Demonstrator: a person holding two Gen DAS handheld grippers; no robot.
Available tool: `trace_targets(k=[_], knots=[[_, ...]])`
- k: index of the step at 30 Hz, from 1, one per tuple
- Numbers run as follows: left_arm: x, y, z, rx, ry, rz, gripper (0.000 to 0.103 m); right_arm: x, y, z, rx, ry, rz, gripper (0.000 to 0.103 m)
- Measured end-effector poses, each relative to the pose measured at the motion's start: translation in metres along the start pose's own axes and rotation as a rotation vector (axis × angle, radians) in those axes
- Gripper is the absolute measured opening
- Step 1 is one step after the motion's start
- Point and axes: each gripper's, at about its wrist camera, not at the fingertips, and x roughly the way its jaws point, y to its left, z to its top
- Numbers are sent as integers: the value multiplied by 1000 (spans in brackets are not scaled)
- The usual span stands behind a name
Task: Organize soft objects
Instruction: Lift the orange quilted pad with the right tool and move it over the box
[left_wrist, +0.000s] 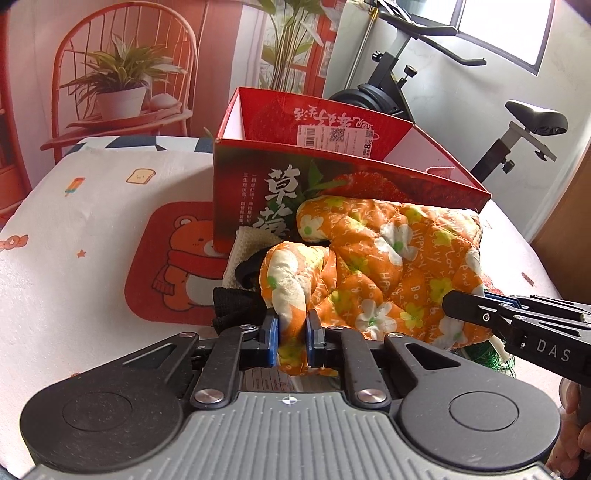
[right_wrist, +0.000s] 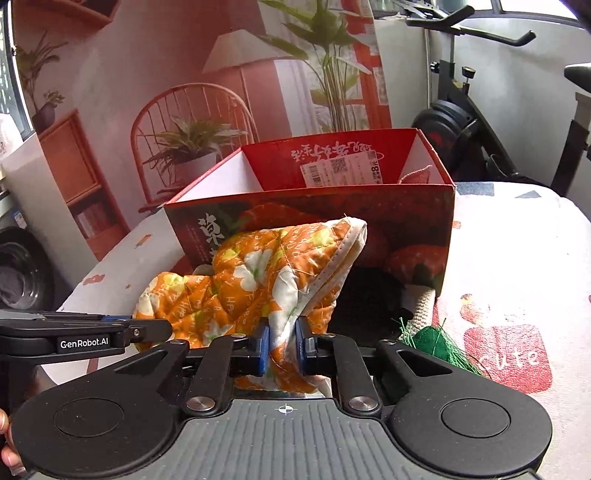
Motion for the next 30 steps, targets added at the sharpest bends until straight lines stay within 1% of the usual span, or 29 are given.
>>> trace_targets(k=[8,16,22,26,30], knots=[[-16,-3,2,19,-60,-10,15,-12,2,5,-6,-44,0,13],[-13,-1,-1,5,-57,-17,15,-11,3,4,-10,-47,-1,13],[-20,1,1,4,-93,-25,15,-18,6,9,-27,-77,-3,13],[-32,-2,17,16,-157,-28,15,-27,9,27,-79,-124,3,13],[-43,-9,50,42,-245,-26,15,-33,9,67,-117,-177,17,13]])
